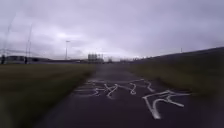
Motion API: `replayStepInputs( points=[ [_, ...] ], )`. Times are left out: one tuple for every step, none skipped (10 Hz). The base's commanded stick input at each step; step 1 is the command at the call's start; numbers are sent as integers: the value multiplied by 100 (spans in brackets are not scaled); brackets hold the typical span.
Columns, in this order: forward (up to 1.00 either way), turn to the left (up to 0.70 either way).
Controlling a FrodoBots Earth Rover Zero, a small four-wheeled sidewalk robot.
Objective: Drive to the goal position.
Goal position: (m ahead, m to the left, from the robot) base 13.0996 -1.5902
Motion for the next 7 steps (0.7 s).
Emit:
replayStepInputs(
  points=[
    [100,0],
    [100,0],
    [100,0],
    [100,0],
    [100,0],
    [100,0],
    [100,0]
  ],
)
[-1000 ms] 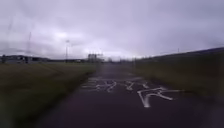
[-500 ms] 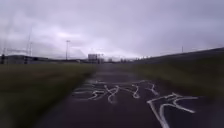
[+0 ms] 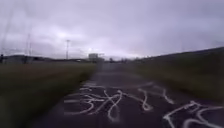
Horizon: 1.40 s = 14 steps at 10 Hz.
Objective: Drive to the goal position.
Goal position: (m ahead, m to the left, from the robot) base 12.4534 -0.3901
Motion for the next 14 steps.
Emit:
replayStepInputs(
  points=[
    [100,0],
    [100,0],
    [100,0],
    [100,0],
    [100,0],
    [100,0],
    [100,0],
    [100,0],
    [100,0],
    [100,0],
    [100,0],
    [100,0],
    [100,0],
    [100,0]
  ],
)
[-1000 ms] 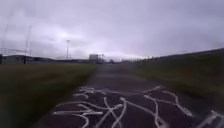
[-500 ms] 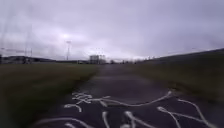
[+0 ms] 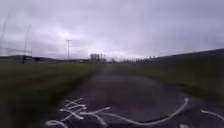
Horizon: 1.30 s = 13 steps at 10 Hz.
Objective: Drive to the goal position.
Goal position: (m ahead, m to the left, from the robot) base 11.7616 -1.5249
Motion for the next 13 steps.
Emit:
replayStepInputs(
  points=[
    [100,0],
    [100,0],
    [100,0],
    [100,0],
    [100,0],
    [100,0],
    [100,0],
    [100,0],
    [100,0],
    [100,0],
    [100,0],
    [100,0],
    [100,0]
  ],
)
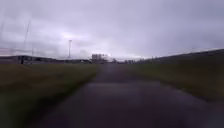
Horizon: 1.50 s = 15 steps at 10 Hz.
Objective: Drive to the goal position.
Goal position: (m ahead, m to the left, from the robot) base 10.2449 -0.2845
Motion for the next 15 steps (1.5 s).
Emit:
replayStepInputs(
  points=[
    [100,0],
    [100,0],
    [100,0],
    [100,0],
    [100,0],
    [100,0],
    [100,0],
    [100,0],
    [100,0],
    [100,0],
    [100,0],
    [100,0],
    [100,0],
    [100,0],
    [100,-1]
  ],
)
